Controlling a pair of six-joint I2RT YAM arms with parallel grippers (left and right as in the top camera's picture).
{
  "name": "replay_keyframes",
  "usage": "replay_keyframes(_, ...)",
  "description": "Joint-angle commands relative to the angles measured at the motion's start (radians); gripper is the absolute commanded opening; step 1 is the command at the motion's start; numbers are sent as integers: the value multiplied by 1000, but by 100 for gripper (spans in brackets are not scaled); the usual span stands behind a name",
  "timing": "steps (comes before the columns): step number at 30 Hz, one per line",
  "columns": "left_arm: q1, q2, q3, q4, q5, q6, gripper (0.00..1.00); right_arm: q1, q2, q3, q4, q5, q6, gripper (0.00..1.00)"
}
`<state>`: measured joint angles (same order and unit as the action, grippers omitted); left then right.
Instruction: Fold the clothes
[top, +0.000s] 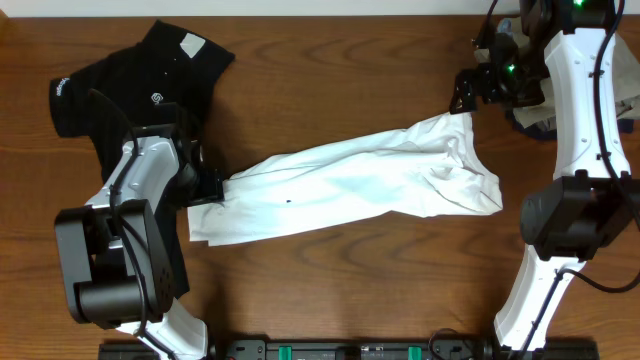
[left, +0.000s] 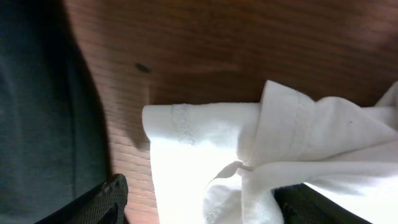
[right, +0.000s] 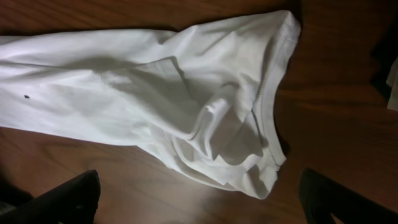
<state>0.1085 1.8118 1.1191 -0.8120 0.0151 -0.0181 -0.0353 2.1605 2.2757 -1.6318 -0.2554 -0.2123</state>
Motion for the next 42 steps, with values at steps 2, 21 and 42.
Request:
replay_keyframes(2, 5, -2, -9, 16, -53, 6, 76, -6, -12, 10, 3, -15, -13, 99)
replay_keyframes(21, 3, 7, -119, 84, 74, -64, 39, -6, -12, 10, 4, -15, -13, 99)
replay_keyframes(42, 52, -10, 23, 1, 79, -72, 61, -6, -12, 10, 3, -15, -13, 99)
